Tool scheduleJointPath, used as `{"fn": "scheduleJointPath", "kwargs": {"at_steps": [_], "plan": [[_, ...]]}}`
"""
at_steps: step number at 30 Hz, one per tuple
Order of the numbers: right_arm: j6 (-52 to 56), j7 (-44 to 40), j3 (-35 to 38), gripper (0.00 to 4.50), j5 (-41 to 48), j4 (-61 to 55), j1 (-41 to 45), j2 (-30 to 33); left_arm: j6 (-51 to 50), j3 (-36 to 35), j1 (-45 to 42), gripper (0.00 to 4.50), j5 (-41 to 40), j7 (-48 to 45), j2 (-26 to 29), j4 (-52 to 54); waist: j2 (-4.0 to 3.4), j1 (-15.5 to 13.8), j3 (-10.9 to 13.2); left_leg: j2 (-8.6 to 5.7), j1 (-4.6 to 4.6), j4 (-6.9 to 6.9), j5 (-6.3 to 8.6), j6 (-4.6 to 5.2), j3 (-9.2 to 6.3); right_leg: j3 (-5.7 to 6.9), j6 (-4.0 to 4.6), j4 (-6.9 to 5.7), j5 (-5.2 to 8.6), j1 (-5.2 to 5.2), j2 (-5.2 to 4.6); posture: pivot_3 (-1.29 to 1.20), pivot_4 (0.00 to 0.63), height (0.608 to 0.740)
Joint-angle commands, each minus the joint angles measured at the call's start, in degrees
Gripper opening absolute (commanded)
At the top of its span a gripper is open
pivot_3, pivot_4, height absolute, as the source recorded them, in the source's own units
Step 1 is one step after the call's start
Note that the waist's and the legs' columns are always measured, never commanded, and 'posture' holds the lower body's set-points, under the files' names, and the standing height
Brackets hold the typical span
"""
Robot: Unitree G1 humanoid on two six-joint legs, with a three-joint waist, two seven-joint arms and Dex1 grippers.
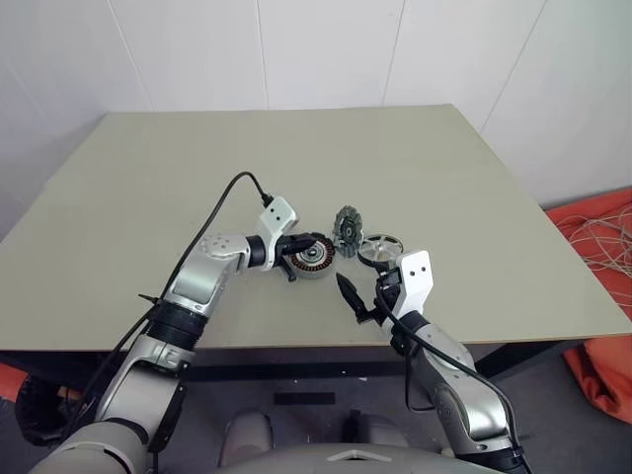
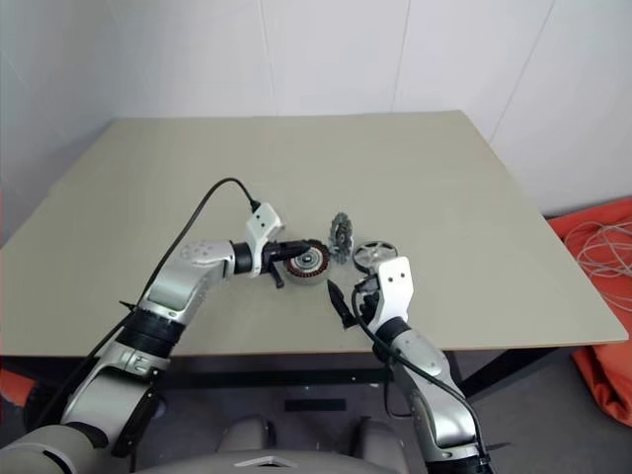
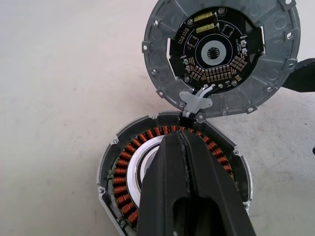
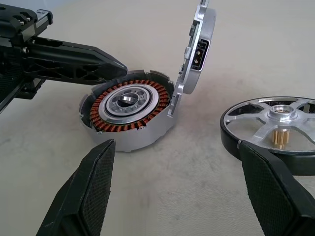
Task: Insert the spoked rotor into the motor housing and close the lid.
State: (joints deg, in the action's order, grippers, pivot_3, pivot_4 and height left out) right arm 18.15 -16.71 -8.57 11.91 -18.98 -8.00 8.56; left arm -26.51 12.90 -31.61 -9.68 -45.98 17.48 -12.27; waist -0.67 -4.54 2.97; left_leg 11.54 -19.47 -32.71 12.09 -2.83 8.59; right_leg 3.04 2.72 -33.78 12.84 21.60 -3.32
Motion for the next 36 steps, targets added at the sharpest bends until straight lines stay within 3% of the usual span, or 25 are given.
{"fn": "scheduleJointPath", "kwargs": {"at_steps": [1, 36], "plan": [[-1.02, -0.67, 0.56, 4.50, 0.60, -2.62, -0.11, 0.28, 0.69, -0.21, -0.36, 0.01, 0.23, -0.04, -0.02, 0.77, 0.00, -0.03, 0.00, 0.00, 0.00, 0.00, 0.00, 0.00, 0.00, 0.00, 0.00, 0.00, 0.00, 0.00, 0.00, 0.00, 0.000, 0.740], [-2.42, -1.28, 0.79, 4.50, 0.51, -1.64, -1.53, 0.01, -6.41, 1.88, -0.31, 0.01, 0.22, -2.10, 0.63, 3.94, 0.00, -0.07, 0.00, 0.00, -0.01, 0.00, 0.00, 0.01, 0.00, 0.00, 0.01, 0.00, 0.00, 0.00, 0.00, 0.00, 0.000, 0.740]]}}
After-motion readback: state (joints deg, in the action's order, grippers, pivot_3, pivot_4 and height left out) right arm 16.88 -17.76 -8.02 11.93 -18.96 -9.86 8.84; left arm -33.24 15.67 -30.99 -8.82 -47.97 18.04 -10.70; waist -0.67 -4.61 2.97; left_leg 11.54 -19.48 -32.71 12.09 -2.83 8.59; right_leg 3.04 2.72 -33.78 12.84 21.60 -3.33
